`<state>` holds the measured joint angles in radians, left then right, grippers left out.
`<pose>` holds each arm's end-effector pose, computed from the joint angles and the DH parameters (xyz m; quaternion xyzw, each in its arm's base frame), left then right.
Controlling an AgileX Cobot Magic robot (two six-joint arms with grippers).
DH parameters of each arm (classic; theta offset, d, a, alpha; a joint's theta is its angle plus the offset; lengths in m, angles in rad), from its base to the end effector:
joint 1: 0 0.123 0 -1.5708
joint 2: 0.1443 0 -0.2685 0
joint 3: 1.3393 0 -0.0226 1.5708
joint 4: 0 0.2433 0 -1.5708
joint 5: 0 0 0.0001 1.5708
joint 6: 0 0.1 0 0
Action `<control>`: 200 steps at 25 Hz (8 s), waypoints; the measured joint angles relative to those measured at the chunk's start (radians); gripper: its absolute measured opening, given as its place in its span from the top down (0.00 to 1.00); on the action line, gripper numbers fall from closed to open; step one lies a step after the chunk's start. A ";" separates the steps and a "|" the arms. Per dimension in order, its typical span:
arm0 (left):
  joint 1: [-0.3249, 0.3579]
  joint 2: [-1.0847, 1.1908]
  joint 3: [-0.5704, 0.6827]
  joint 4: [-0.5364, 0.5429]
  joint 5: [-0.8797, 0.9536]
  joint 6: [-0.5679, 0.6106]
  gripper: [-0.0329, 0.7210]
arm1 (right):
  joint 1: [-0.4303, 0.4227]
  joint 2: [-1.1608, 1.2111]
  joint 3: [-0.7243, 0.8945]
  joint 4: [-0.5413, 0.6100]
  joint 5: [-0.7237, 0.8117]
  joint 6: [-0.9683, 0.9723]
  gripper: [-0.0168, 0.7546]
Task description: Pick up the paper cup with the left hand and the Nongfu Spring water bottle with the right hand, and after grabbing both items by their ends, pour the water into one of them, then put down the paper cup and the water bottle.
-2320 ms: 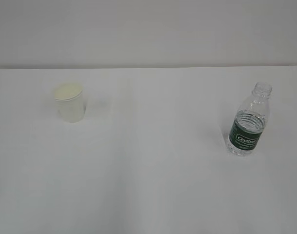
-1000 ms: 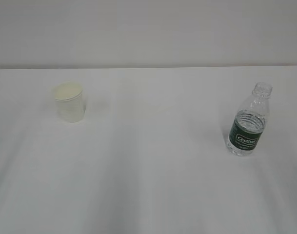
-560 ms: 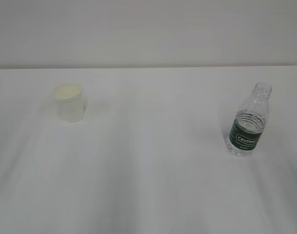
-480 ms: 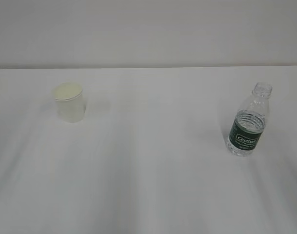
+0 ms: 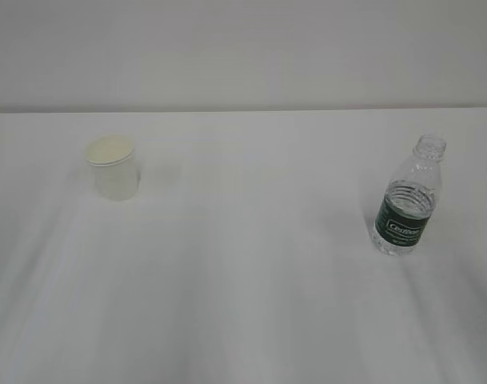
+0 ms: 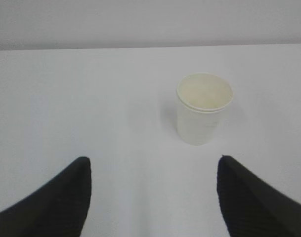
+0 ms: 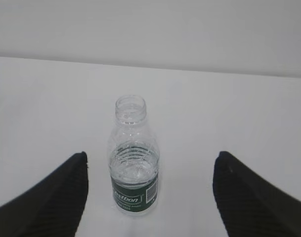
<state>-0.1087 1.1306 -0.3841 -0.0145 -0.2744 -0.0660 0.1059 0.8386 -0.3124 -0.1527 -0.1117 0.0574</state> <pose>0.2192 -0.0235 0.2110 0.0108 0.8292 -0.0510 0.5565 0.1744 0.0202 0.2311 -0.0862 0.8086 0.0102 0.5819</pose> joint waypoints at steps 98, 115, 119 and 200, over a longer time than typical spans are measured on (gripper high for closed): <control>-0.152 0.748 0.085 0.107 -0.871 -0.049 0.15 | 0.000 0.906 0.152 0.030 -1.035 0.008 0.22; -0.152 0.754 0.083 0.069 -0.871 -0.038 0.15 | 0.000 1.143 0.002 0.010 -1.035 -0.018 0.22; -0.152 0.754 0.083 0.066 -0.871 -0.035 0.15 | 0.000 1.167 -0.022 0.010 -1.035 -0.018 0.22; -0.152 0.960 -0.162 0.050 -0.871 -0.010 0.18 | 0.000 1.206 -0.158 -0.080 -1.010 -0.022 0.35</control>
<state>-0.2604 2.0906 -0.5457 0.0352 -1.1452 -0.0765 0.1059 2.0447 -0.4705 -0.2324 -1.1215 0.0356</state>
